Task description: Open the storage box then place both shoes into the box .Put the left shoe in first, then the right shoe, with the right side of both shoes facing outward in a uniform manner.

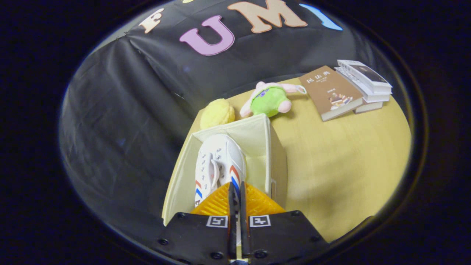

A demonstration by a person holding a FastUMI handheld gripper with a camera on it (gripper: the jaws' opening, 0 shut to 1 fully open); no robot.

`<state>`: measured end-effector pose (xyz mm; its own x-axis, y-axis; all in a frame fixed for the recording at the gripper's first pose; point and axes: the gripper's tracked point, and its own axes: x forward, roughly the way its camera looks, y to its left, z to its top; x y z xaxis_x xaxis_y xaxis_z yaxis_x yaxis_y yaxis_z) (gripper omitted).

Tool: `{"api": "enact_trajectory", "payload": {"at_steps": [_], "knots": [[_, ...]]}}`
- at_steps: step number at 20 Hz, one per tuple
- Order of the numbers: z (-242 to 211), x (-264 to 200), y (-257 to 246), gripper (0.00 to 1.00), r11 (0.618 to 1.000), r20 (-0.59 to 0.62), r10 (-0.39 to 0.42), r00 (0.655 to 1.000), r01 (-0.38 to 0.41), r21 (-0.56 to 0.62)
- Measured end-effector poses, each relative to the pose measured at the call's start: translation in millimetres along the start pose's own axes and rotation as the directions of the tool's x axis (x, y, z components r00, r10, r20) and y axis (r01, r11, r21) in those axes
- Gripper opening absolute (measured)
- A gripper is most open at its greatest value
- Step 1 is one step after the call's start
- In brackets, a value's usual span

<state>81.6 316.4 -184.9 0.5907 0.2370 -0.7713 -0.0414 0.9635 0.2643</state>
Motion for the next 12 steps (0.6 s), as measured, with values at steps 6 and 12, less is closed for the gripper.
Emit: {"api": "enact_trajectory", "payload": {"at_steps": [6, 12], "knots": [[31, -40, 27, 0.39, 0.985, 0.121, 0.161, 0.980, -0.167, 0.045], [56, -97, -17, 1.00, 0.988, 0.309, 0.151, 0.939, -0.134, -0.077]]}}
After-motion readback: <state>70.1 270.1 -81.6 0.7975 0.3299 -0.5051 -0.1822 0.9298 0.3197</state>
